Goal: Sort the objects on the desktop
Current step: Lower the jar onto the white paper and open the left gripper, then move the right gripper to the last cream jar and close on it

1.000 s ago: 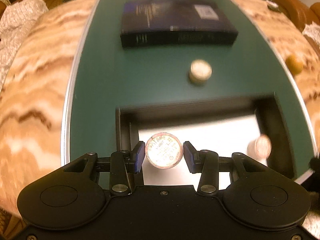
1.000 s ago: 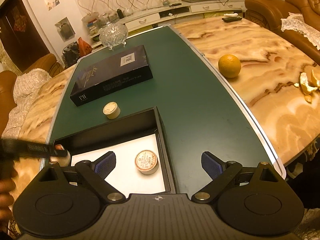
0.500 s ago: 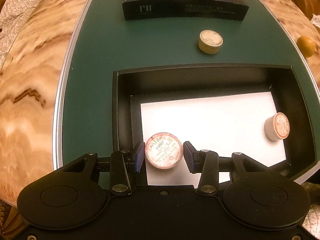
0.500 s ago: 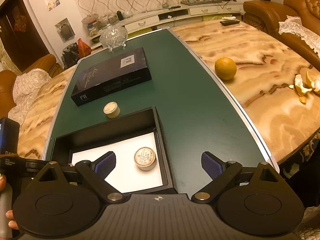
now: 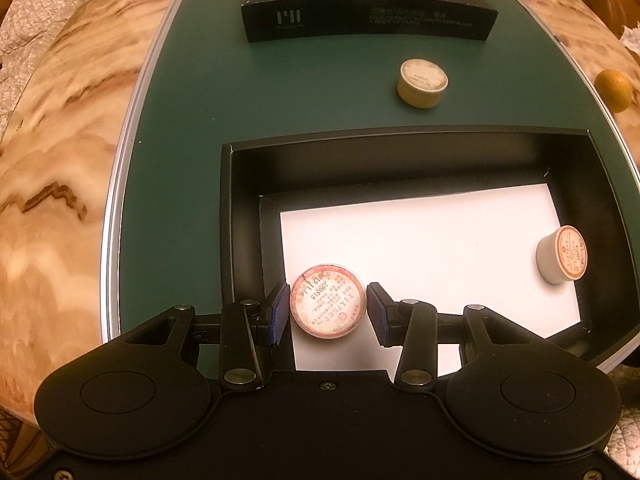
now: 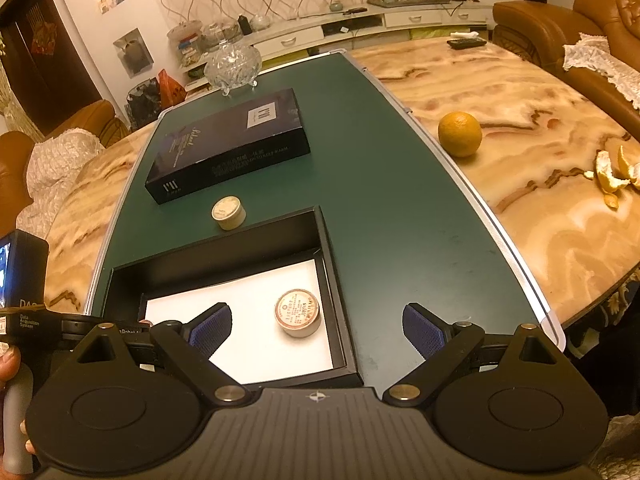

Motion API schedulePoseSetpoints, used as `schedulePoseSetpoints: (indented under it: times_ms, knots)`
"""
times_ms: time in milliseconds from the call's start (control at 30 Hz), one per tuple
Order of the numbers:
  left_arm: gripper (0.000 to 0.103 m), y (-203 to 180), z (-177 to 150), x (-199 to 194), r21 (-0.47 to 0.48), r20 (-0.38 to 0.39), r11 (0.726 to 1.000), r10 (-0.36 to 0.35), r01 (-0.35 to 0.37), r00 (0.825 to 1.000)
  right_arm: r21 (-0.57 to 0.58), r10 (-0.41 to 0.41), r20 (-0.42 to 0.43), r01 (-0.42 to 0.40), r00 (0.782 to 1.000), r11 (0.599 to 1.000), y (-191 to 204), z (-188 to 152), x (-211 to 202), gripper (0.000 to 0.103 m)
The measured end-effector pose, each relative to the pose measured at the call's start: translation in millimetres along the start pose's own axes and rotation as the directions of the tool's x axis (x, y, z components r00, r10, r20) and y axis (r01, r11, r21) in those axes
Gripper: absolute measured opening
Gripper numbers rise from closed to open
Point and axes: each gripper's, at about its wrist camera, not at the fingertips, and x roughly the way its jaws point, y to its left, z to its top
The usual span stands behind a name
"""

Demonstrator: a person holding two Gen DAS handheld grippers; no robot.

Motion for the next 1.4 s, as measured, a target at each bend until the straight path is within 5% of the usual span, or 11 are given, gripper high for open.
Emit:
schedulePoseSetpoints:
  times_ms: [233,633,1400]
  knots:
    - [0.052,-1,-2,-7,0.009,0.025,1.0,-0.013,0.012,1.0,0.001,-0.009,0.001,0.009,1.0,1.0,0,1,0,0.095]
    - [0.099,3,-26,-64,-0.031,0.154,0.999,-0.007,0.012,0.988,-0.058,-0.023,-0.019,0.022,1.0,0.998,17,4,5,0.099]
    - [0.103,41,-60,-80,-0.131,0.159,0.991,-0.001,0.022,0.987,-0.249,-0.051,-0.052,0.037,0.997,0.968,97,14,39,0.103]
